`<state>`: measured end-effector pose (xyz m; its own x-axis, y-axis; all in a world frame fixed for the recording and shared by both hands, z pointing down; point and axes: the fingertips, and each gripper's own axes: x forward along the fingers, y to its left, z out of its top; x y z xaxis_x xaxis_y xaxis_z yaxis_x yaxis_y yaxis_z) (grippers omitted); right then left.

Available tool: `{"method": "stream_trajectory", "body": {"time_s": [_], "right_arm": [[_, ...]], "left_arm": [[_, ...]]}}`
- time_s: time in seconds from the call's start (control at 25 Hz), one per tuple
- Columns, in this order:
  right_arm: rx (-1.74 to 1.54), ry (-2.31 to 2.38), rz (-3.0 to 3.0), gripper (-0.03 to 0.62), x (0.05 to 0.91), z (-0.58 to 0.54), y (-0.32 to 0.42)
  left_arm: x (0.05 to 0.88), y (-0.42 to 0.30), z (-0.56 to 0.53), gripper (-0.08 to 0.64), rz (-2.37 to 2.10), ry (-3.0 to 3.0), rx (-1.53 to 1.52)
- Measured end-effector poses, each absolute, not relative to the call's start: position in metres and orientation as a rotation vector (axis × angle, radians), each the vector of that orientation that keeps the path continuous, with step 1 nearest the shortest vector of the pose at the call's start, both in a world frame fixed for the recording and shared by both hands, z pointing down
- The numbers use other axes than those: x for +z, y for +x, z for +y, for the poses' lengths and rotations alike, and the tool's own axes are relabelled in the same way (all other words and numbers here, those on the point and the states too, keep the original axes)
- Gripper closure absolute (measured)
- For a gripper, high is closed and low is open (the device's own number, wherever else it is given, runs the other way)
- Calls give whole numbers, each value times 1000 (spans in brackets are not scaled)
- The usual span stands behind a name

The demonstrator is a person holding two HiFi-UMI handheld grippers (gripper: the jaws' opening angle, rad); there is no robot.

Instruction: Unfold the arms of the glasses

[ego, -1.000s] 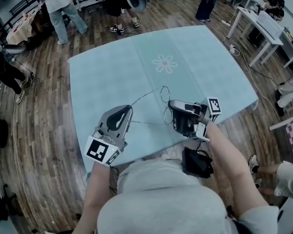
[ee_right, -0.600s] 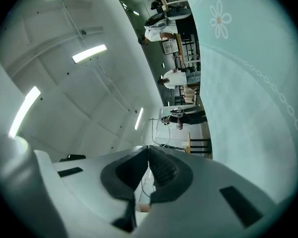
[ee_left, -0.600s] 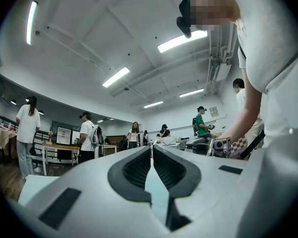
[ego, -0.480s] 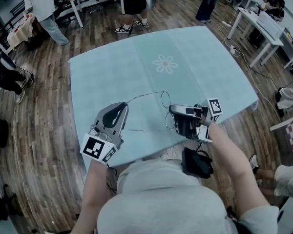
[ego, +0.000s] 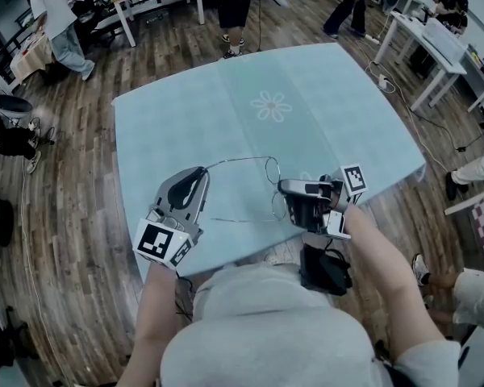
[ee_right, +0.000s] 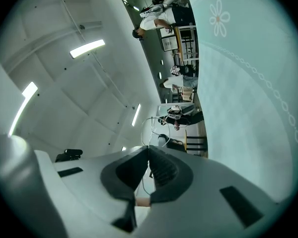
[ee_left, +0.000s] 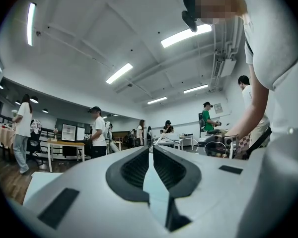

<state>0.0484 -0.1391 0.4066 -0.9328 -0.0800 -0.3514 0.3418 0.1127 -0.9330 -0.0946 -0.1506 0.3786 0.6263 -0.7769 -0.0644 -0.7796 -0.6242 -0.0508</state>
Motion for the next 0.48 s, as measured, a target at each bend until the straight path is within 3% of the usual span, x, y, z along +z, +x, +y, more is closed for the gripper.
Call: {"method": "stream_trajectory", "body": {"time_s": [0.12,0.28,0.48], "right_arm": [[-1874,234,2090,581,408,-142,49],[-1865,186,2104,581,409,-143,48],[-1854,134,2123,581,409,-145,50]], "left_arm": [[380,-95,-152,534,1329,-2775,50],[380,-99,-153,466,1340,-2781,37],[380,-102,-155,432,1348,-2783,22]]}}
